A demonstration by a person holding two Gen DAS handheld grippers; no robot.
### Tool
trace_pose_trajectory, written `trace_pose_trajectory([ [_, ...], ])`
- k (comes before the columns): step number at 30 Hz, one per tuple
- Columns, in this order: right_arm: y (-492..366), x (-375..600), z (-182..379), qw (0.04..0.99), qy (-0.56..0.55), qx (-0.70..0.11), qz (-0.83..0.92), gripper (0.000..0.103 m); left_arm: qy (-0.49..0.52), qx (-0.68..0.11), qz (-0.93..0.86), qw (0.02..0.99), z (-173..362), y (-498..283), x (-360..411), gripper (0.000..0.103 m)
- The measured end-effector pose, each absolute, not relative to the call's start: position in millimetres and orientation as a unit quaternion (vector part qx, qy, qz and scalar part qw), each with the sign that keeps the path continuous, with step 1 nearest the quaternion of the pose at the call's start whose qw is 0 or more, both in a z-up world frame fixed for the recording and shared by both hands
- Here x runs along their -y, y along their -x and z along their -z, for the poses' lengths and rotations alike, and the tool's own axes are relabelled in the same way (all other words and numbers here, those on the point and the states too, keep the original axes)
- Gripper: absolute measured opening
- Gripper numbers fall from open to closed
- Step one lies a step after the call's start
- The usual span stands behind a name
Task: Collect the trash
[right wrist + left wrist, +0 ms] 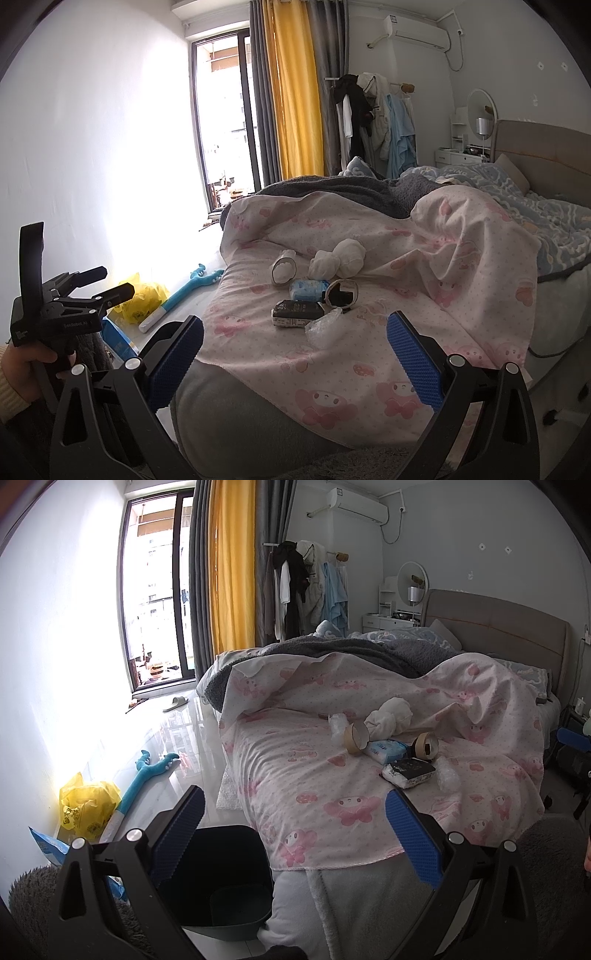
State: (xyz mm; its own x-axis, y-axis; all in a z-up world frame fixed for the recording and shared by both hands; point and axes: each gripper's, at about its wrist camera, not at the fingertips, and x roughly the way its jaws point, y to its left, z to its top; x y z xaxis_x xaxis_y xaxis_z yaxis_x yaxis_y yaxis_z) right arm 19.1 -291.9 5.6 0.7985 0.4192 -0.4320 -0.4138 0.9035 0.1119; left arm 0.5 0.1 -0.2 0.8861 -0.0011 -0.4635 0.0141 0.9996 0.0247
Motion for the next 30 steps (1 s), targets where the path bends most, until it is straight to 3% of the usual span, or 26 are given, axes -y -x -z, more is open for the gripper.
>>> trace_pose_trajectory([
  [11, -19.9, 293.0, -5.6, 0.948, -0.005, -0.232, -0.219, 0.1, -0.012, -0.24, 0.005, 0.971, 4.6, -3.5, 0.7, 0.1],
  [30, -67.8, 277.9, 13.9, 0.919, 0.0, -0.309, -0.243, 0.1, -0.014, -0.238, 0.094, 0.967, -1.4, -19.2, 16.7, 0.1],
])
